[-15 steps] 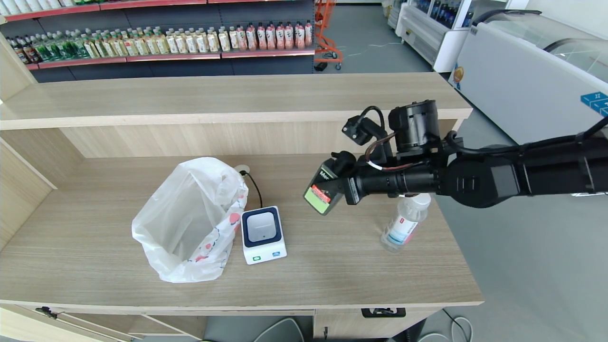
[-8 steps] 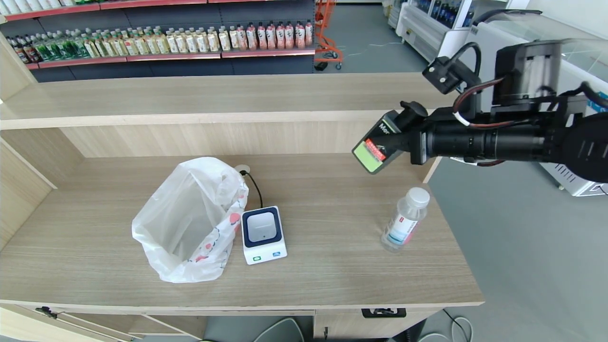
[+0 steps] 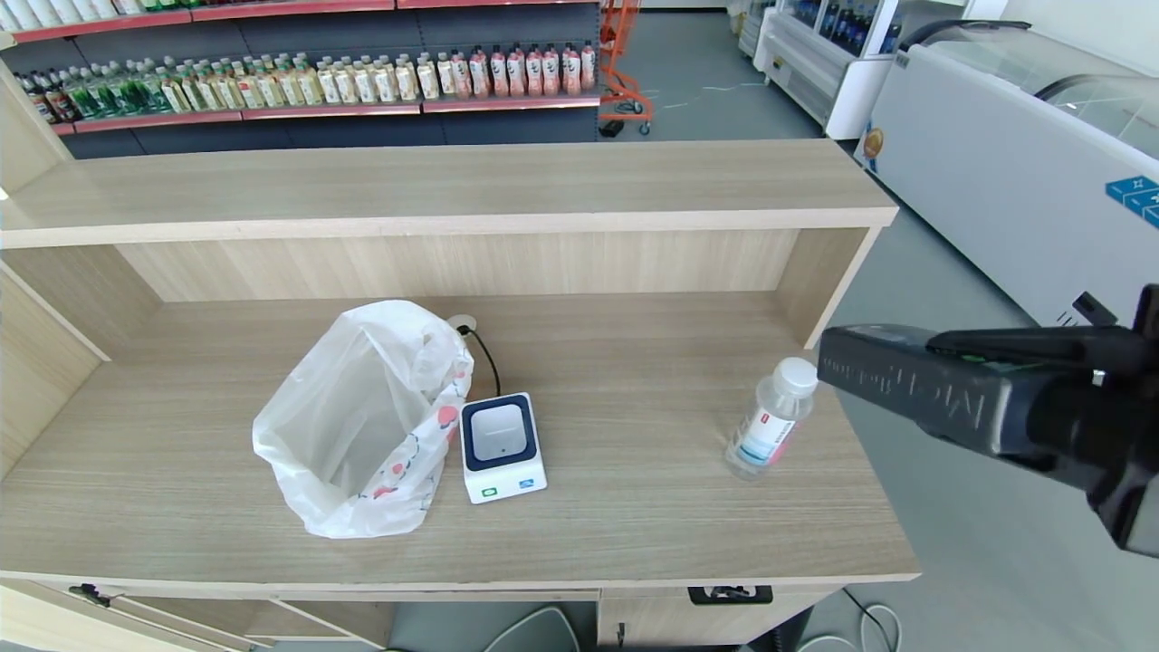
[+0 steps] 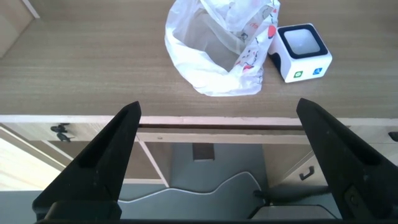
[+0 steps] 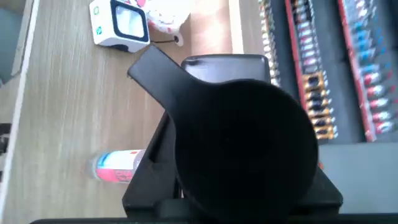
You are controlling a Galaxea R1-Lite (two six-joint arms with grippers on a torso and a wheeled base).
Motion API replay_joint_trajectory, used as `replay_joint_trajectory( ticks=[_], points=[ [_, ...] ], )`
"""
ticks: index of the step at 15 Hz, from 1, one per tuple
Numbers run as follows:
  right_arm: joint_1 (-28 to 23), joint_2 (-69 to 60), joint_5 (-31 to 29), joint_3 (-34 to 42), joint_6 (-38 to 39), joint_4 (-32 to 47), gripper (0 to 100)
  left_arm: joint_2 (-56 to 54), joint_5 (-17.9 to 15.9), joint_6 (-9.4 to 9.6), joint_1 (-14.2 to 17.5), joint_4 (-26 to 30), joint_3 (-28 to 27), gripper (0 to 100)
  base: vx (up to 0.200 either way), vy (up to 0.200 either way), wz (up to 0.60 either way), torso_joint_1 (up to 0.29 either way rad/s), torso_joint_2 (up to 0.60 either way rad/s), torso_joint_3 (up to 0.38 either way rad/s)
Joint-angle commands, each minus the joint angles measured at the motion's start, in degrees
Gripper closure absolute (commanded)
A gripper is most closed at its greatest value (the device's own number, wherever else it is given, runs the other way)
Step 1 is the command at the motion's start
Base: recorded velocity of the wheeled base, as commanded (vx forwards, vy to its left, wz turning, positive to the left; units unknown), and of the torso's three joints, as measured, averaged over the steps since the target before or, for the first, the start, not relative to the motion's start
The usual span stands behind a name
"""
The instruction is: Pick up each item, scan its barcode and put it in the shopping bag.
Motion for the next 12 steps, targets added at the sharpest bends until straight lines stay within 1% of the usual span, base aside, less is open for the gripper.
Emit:
replay_joint_trajectory(
  ticks=[1, 2, 3, 4, 6, 7, 8, 9, 12],
  points=[
    [0.47, -6.46, 7.26, 6.05, -17.99, -0.08, 100, 0.09, 0.0, -0.01, 0.0, 0.0, 0.02, 0, 0.0, 0.0, 0.0, 0.0, 0.0, 0.0],
    [0.21, -6.46, 9.02, 5.34, -28.36, -0.34, 100, 0.09, 0.0, -0.01, 0.0, 0.0, 0.02, 0, 0.0, 0.0, 0.0, 0.0, 0.0, 0.0],
    [-0.05, -6.46, 9.98, 4.2, -32.84, -0.34, 100, 0.09, 0.0, -0.01, -0.09, 0.0, -0.06, 0, 0.0, 0.0, 0.0, 0.0, 0.0, 0.0],
    [1.18, -6.29, 11.04, 2.97, -44.36, -0.25, 100, 0.09, 0.0, -0.01, 0.0, 0.0, -0.06, 0, 0.0, 0.0, 0.0, 0.0, 0.0, 0.0],
    [3.38, -9.1, 15.52, 3.85, -53.76, -0.25, 100, 0.09, 0.0, -0.01, 0.0, 0.0, 0.02, 0, 0.0, 0.0, 0.0, 0.0, 0.0, 0.0],
    [3.46, -10.59, 16.58, 5.17, -57.19, -0.25, 100, 0.09, 0.0, -0.01, -0.09, 0.0, 0.02, 0, 0.0, 0.0, 0.0, 0.0, 0.0, 0.0],
    [3.46, -11.65, 18.16, 5.87, -58.33, -0.25, 100, 0.09, 0.0, -0.01, 0.0, -0.09, -0.06, 0, 0.0, 0.0, 0.0, 0.0, 0.0, 0.0],
    [3.46, -13.76, 19.56, 6.84, -59.39, -0.61, 100, 0.09, 0.0, -0.01, -0.09, -0.09, 0.02, 0, 0.0, 0.0, 0.0, 0.0, 0.0, 0.0],
    [3.46, -20.26, 20.27, 6.31, -60.18, -1.75, 100, 0.09, 0.0, -0.01, 0.0, 0.0, -0.06, 0, 0.0, 0.0, 0.0, 0.0, 0.0, 0.0]
  ],
)
